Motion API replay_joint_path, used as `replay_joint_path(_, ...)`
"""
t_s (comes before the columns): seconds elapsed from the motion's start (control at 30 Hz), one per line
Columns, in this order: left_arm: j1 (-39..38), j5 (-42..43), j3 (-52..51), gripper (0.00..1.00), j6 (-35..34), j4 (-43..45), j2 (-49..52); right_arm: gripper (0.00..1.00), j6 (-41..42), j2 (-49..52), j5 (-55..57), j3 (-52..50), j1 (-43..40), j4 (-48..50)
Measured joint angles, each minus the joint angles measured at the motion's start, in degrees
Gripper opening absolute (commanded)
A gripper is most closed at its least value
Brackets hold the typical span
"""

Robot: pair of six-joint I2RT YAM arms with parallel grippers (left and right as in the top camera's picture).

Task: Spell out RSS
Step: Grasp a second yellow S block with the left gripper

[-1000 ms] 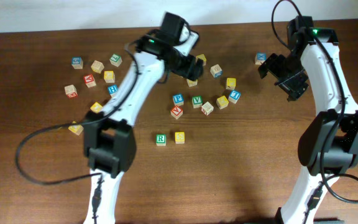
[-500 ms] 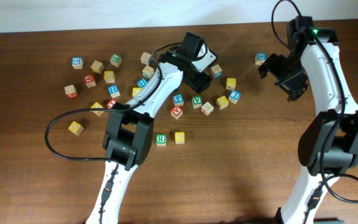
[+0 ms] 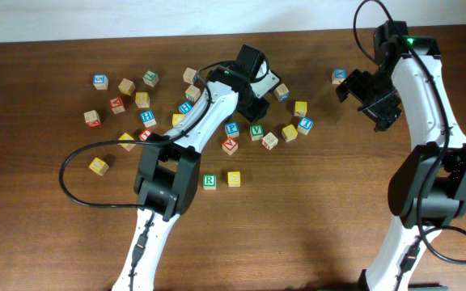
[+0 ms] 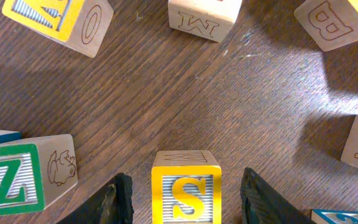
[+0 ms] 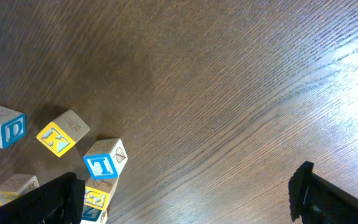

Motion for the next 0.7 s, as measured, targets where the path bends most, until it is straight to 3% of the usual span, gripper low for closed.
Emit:
replay_joint_path(0.07, 0.0, 0.0, 0.0, 0.40, 0.0, 0.0, 0.0, 0.98, 0.0, 0.0, 0.0, 0.0, 0.0, 0.0)
replay_joint_path(0.33, 0.0, 0.0, 0.0, 0.42, 0.0, 0.0, 1.0, 0.98, 0.0, 0.0, 0.0, 0.0, 0.0, 0.0)
replay_joint_path(0.4, 0.0, -0.2, 0.0, 0.33, 0.0, 0.3, 2.0, 0.98, 0.0, 0.0, 0.0, 0.0, 0.0, 0.0)
replay_joint_path(0.47, 0.0, -0.2, 0.0, 0.31, 0.2, 0.4, 2.0, 0.98, 0.0, 0.0, 0.0, 0.0, 0.0, 0.0)
replay_joint_path(0.5, 0.0, -0.2, 0.0, 0.34, 0.1, 0.4, 2.0, 0.98, 0.0, 0.0, 0.0, 0.0, 0.0, 0.0)
replay_joint_path(0.53, 0.0, -0.2, 0.0, 0.44, 0.2, 0.4, 2.0, 0.98, 0.0, 0.0, 0.0, 0.0, 0.0, 0.0)
replay_joint_path(0.57, 0.0, -0.2, 0.0, 0.60, 0.0, 0.4, 2.0, 0.98, 0.0, 0.0, 0.0, 0.0, 0.0, 0.0)
replay_joint_path(0.6, 0.0, -0.2, 0.0, 0.62, -0.1, 0.4, 2.0, 0.98, 0.0, 0.0, 0.0, 0.0, 0.0, 0.0)
replay_joint_path(0.63, 0.0, -0.2, 0.0, 0.54, -0.3, 0.4, 2.0, 0.98, 0.0, 0.0, 0.0, 0.0, 0.0, 0.0)
replay_joint_path(0.67, 0.0, -0.2, 0.0, 0.39, -0.3, 0.4, 2.0, 0.98, 0.0, 0.0, 0.0, 0.0, 0.0, 0.0)
replay_joint_path(0.7, 0.0, -0.2, 0.0, 0.34, -0.3, 0.4, 2.0, 0.98, 0.0, 0.0, 0.0, 0.0, 0.0, 0.0)
